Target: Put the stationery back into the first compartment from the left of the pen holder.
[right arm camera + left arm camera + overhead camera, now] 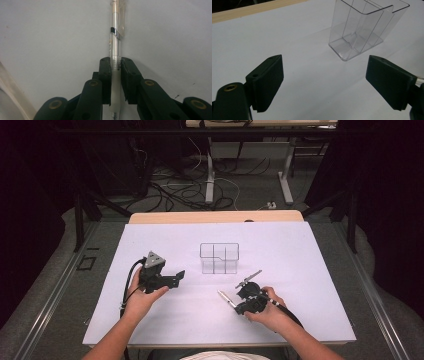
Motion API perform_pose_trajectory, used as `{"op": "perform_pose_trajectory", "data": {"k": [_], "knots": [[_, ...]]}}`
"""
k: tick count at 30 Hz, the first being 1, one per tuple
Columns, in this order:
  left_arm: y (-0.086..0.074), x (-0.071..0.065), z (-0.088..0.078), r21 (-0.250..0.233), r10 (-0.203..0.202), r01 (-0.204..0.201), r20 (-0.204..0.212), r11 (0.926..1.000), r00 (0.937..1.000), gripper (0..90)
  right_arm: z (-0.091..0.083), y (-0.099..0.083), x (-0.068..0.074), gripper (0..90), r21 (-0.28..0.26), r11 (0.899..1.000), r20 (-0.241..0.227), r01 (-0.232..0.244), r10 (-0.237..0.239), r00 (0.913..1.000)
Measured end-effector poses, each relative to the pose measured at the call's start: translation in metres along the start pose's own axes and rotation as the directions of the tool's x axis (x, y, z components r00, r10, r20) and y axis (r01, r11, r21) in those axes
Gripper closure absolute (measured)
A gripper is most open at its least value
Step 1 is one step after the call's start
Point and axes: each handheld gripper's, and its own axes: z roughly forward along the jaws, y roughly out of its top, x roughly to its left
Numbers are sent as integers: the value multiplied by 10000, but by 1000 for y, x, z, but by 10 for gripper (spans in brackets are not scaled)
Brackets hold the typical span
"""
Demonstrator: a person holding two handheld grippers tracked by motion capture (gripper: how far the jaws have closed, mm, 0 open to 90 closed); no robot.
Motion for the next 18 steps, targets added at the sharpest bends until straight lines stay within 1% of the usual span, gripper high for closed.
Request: {"op": "perform_pose_trajectory", "data": {"k": [1, 4, 5, 9, 11, 13, 15, 17, 18], "knots": [[0, 0, 0, -14, 5, -5, -9, 10000, 10000, 144, -1, 0, 0, 796, 86, 10000, 14, -35, 35, 10000], [0, 1, 0, 43, 32, -32, 25, 10000, 10000, 144, -1, 1, 1, 797, 97, 9998, -1, -158, 158, 9999], [0, 1, 0, 4, 29, -29, -1, 10000, 10000, 145, -1, 1, 2, 797, 83, 9995, -9, -311, 311, 9995], [0, 0, 0, 14, -20, 20, 15, 10000, 10000, 144, 0, 1, 2, 797, 94, 9995, 31, -308, 308, 9995], [0, 1, 0, 60, 35, -35, 5, 10000, 10000, 145, -1, 1, 2, 797, 71, 9995, -49, -316, 316, 9995], [0, 1, 0, 97, 54, -54, -6, 9999, 10000, 144, -1, 1, 2, 798, 114, 9997, 60, -210, 210, 9998], [0, 1, 0, 94, 44, -44, -8, 9999, 10000, 144, -1, 1, 2, 798, 138, 9998, 75, -162, 161, 9998], [0, 1, 0, 66, 77, -77, -9, 9999, 10000, 144, -2, 1, 3, 798, 46, 10000, 54, 4, -5, 10000], [0, 1, 0, 59, 88, -88, -4, 9999, 10000, 144, -2, 1, 2, 798, -11, 9998, 254, 176, -175, 9995]]}}
